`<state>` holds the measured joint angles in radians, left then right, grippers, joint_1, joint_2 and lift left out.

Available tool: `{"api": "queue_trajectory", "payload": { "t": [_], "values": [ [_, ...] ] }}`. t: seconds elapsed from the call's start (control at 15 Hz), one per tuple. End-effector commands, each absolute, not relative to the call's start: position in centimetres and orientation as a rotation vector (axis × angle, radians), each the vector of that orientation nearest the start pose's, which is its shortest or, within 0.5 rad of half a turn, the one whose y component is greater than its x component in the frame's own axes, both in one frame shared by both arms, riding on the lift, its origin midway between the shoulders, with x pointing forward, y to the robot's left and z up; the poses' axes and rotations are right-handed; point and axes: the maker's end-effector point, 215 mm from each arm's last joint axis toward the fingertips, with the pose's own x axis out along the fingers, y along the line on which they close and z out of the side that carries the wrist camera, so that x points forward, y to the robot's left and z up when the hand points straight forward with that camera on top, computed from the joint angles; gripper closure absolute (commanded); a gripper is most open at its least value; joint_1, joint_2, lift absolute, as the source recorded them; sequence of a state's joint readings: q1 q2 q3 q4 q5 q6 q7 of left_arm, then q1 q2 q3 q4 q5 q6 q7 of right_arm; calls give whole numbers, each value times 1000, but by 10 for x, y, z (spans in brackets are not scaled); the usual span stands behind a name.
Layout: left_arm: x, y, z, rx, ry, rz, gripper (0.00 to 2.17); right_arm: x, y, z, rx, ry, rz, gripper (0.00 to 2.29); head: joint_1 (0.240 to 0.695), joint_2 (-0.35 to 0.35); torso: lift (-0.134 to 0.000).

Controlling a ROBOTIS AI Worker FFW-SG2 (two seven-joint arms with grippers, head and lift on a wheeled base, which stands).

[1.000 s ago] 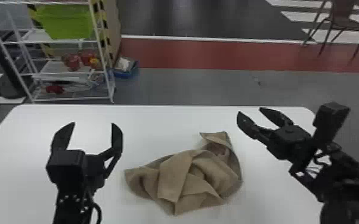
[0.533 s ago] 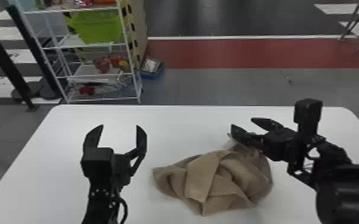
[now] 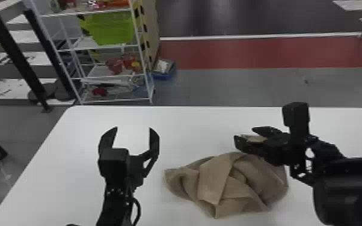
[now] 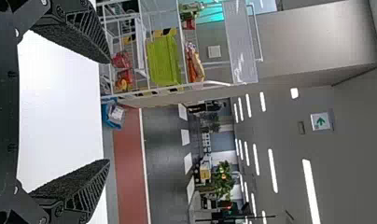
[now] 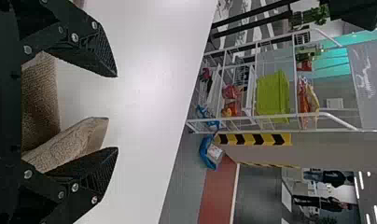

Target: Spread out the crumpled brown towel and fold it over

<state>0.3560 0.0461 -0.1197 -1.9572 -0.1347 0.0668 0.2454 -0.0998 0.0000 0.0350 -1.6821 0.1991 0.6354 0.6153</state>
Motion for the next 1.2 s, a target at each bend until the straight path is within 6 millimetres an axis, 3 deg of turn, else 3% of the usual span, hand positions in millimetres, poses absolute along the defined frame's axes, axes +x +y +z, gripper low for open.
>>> {"api": "queue_trajectory", "payload": {
  "t": [0.0,0.6,0.73,0.87,1.0,1.13],
  "values": [
    [487,220,-332,139,10,124,147,572,-118,-415,-85,486,550,380,695,106,-123],
    [482,216,-332,136,6,117,147,575,-111,-440,-121,590,563,485,695,109,-123],
    [482,217,-332,137,4,117,147,575,-112,-443,-112,623,558,890,695,109,-123],
    [479,218,-332,137,3,119,147,570,-117,-450,-91,666,555,1474,695,109,-123],
    [476,221,-330,136,-3,124,147,562,-125,-459,-66,696,537,1649,695,108,-123],
    [471,222,-326,135,-11,124,147,552,-124,-439,-58,649,535,1649,695,103,-123]
  ]
}}
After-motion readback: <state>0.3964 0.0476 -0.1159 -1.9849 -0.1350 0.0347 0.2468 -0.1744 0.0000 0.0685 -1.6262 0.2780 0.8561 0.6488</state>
